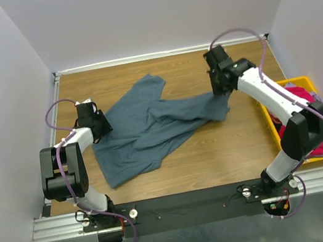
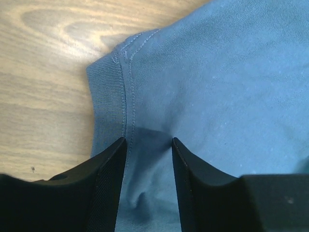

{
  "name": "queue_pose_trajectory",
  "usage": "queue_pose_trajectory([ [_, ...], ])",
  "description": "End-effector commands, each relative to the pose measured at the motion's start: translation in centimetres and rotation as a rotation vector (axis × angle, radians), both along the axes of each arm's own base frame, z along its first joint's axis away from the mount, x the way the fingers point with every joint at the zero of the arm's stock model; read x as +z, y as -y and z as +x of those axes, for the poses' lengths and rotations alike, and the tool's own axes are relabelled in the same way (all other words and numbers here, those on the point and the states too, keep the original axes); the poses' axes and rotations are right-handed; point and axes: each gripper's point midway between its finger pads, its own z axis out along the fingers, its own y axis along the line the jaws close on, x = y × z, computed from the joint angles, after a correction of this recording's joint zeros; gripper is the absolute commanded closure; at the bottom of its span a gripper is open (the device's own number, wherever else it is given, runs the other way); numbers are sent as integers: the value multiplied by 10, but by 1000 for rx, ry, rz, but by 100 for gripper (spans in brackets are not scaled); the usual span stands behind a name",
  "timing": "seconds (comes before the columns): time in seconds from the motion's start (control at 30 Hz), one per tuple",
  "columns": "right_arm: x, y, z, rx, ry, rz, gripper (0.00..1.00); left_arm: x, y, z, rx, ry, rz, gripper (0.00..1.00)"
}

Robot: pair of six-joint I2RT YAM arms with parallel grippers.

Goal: Fold and stack the t-shirts
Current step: Flatten the tshirt out

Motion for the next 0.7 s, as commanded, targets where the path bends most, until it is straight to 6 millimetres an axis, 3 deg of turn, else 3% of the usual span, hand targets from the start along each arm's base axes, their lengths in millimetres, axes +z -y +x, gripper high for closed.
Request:
queue_pose_trajectory([
  [0.0, 76, 38, 79, -151, 280, -184, 99, -14, 2, -25, 16, -68, -16, 49],
  [0.03, 83, 38, 96, -154, 300, -192, 99, -12, 2, -25, 17, -60, -20, 49],
  [0.07, 121, 34, 127, -181, 402, -151, 99, -9, 3, -24, 18, -53, -21, 49],
  [0.1, 99, 40, 154, -212, 373, -158, 99, -3, 3, -21, 17, -35, -26, 49],
  [0.13, 137, 39, 183, -249, 485, -103, 99, 0, 4, -19, 17, -24, -29, 49],
  [0.17, 143, 41, 199, -267, 516, -86, 99, 3, 5, -17, 15, -10, -33, 48],
  [0.2, 144, 47, 213, -296, 538, -85, 91, 11, 7, -11, 14, 11, -43, 46],
  [0.23, 124, 44, 233, -303, 526, -84, 85, 16, 8, -8, 15, 26, -49, 45],
  [0.3, 133, 33, 243, -277, 556, -32, 78, 28, 11, -2, 6, 59, -65, 43],
  [0.37, 127, 27, 234, -252, 525, 7, 78, 37, 12, 1, 2, 82, -70, 38],
  [0.4, 88, 26, 224, -235, 429, -5, 65, 41, 12, 0, 3, 90, -71, 36],
  [0.43, 78, 19, 216, -201, 395, 21, 54, 49, 12, 1, 2, 114, -67, 31],
  [0.47, 81, 20, 202, -188, 383, 31, 46, 53, 11, 1, 4, 127, -64, 28],
  [0.5, 44, 17, 186, -153, 294, 35, 42, 60, 9, 3, 5, 147, -54, 24],
  [0.53, 34, 15, 174, -133, 266, 42, 41, 63, 8, 5, 1, 155, -46, 23],
  [0.57, 45, 13, 167, -117, 295, 72, 40, 66, 8, 7, 3, 163, -39, 21],
  [0.6, 42, 11, 159, -105, 286, 91, 39, 69, 7, 9, 1, 171, -33, 20],
  [0.63, 13, 8, 140, -87, 210, 108, 39, 74, 7, 15, -6, 182, -26, 19],
  [0.67, 17, 1, 133, -64, 219, 150, 39, 75, 9, 18, -13, 185, -22, 19],
])
